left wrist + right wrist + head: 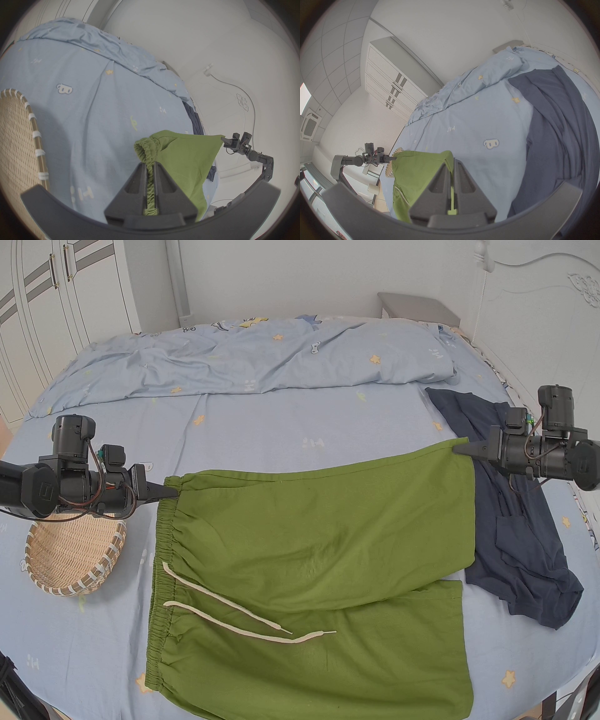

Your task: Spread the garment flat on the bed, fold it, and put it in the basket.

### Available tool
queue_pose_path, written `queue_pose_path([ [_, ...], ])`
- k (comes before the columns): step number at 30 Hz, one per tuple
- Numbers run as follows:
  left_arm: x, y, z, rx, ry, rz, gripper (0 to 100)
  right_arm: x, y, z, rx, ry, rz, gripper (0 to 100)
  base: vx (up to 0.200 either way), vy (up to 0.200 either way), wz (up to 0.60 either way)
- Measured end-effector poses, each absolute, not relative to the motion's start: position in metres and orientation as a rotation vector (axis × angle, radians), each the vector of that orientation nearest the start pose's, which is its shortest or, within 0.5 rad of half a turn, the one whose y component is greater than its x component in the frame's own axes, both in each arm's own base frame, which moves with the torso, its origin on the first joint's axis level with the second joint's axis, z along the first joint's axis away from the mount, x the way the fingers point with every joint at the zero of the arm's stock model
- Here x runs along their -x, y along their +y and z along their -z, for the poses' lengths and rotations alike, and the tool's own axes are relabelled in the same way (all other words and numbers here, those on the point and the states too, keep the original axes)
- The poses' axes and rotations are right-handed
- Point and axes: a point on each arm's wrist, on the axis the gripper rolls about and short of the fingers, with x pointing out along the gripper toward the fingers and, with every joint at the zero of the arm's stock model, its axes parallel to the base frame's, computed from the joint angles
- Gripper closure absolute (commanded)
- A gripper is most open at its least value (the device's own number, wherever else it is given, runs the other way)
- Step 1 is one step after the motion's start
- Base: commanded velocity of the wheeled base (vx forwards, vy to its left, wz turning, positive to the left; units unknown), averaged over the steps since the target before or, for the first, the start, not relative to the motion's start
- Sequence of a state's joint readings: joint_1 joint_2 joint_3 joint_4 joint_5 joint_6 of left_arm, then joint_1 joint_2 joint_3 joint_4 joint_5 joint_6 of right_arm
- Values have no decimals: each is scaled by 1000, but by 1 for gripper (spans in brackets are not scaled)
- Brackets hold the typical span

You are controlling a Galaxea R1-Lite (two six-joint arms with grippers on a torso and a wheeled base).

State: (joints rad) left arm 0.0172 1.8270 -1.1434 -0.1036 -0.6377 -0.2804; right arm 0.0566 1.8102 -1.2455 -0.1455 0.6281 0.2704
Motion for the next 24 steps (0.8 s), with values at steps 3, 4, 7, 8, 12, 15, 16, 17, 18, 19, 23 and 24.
queue_pose_path([
  [3, -345, -1, -183, 456, 621, 508, 100, -363, 37, -222, -370, 505, -622, 100, 0, 0, 0],
  [4, -347, 1, -182, 457, 615, 503, 100, -368, 38, -221, -368, 506, -623, 100, 0, 0, 0],
  [7, -351, 7, -180, 457, 601, 491, 100, -383, 41, -221, -358, 503, -613, 100, 0, 0, 0],
  [8, -352, 8, -179, 457, 597, 487, 100, -387, 42, -219, -352, 505, -601, 100, 0, 0, 0],
  [12, -359, 11, -175, 453, 577, 483, 100, -404, 47, -213, -303, 494, -520, 100, 0, 0, 0],
  [15, -365, 12, -172, 445, 552, 486, 100, -415, 52, -208, -270, 490, -479, 100, 0, 0, 0],
  [16, -368, 13, -170, 442, 543, 487, 100, -419, 54, -206, -264, 488, -476, 100, 0, 0, 0],
  [17, -370, 13, -168, 440, 538, 487, 100, -422, 56, -204, -260, 487, -474, 100, 0, 0, 0],
  [18, -372, 13, -166, 439, 536, 487, 100, -425, 58, -202, -256, 487, -470, 100, 0, 0, 0],
  [19, -373, 14, -164, 440, 536, 486, 100, -428, 59, -200, -252, 486, -466, 100, 0, 0, 0],
  [23, -378, 15, -157, 442, 542, 481, 100, -439, 65, -197, -240, 475, -462, 100, 0, 0, 0],
  [24, -379, 16, -155, 443, 543, 478, 100, -441, 66, -196, -236, 473, -462, 100, 0, 0, 0],
])
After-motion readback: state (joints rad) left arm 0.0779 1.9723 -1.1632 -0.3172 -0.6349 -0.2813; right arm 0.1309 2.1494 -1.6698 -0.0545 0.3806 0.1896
